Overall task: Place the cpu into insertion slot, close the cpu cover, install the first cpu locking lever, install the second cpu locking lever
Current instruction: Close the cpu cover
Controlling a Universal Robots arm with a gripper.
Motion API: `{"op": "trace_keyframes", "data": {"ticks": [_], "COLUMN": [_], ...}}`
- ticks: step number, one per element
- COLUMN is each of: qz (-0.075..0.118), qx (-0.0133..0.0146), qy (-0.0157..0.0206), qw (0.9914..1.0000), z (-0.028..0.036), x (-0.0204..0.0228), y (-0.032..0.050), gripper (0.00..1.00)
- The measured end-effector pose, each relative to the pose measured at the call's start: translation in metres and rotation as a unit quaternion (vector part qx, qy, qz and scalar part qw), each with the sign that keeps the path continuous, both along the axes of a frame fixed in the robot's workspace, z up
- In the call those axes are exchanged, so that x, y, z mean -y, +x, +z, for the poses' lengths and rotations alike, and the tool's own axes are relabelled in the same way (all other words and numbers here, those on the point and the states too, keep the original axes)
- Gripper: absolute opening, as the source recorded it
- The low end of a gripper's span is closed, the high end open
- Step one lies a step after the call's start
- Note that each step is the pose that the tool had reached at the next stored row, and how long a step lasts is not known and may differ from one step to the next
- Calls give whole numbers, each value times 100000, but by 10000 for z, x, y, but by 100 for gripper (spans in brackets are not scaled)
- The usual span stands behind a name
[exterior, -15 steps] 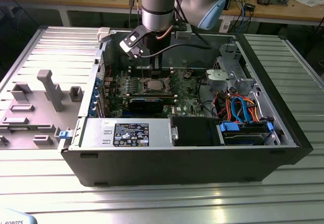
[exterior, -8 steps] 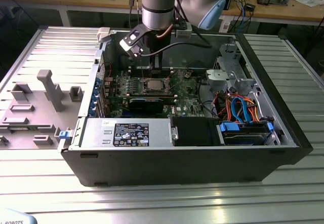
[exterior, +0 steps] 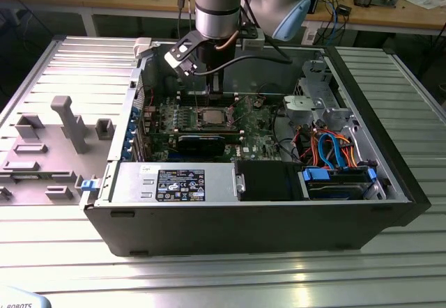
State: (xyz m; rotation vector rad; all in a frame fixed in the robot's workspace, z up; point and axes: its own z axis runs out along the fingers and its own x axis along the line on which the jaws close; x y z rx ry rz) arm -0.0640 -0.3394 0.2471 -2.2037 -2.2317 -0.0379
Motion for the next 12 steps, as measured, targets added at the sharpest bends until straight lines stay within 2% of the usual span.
{"op": "trace_keyframes", "data": {"ticks": [12], "qz": [0], "qx": [1], "qy": [5], "qw": [100000], "z": [41], "x": [-1], "y": [0], "gripper": [11]}}
